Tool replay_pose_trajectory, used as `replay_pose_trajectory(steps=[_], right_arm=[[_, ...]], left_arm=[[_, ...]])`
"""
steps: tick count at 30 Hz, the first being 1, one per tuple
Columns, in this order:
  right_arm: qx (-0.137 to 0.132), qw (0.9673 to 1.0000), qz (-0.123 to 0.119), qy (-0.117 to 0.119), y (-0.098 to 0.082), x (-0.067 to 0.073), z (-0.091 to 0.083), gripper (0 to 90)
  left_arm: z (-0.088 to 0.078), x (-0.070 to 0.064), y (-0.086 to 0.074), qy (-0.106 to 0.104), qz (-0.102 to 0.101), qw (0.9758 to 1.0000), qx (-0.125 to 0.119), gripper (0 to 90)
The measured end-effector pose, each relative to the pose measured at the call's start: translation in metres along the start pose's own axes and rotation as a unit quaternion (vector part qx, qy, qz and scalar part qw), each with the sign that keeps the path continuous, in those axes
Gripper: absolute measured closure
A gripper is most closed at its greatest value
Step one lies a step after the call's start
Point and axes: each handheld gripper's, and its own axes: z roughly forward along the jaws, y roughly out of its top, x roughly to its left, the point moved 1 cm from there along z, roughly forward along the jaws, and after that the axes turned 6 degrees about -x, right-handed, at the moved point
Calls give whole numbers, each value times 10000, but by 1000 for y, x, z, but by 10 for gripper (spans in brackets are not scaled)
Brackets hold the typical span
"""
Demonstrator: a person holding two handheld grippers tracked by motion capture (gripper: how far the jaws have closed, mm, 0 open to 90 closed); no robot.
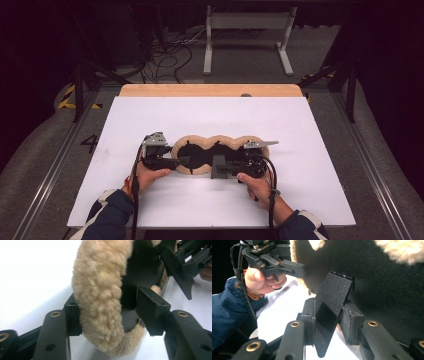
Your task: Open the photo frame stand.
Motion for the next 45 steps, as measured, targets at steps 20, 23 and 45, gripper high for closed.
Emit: replay_pose_trajectory(steps=[20,23,45], right_arm=[[2,9991,-287,-326,1,-2,-6,689],[18,9988,-321,-359,1,-1,-6,687],[70,9951,-603,-781,1,-3,-9,760]], left_arm=[[11,-10,-2,184,369,9989,237,336],[18,-8,-5,298,245,9979,524,294],[28,-23,-3,703,955,9912,592,450]])
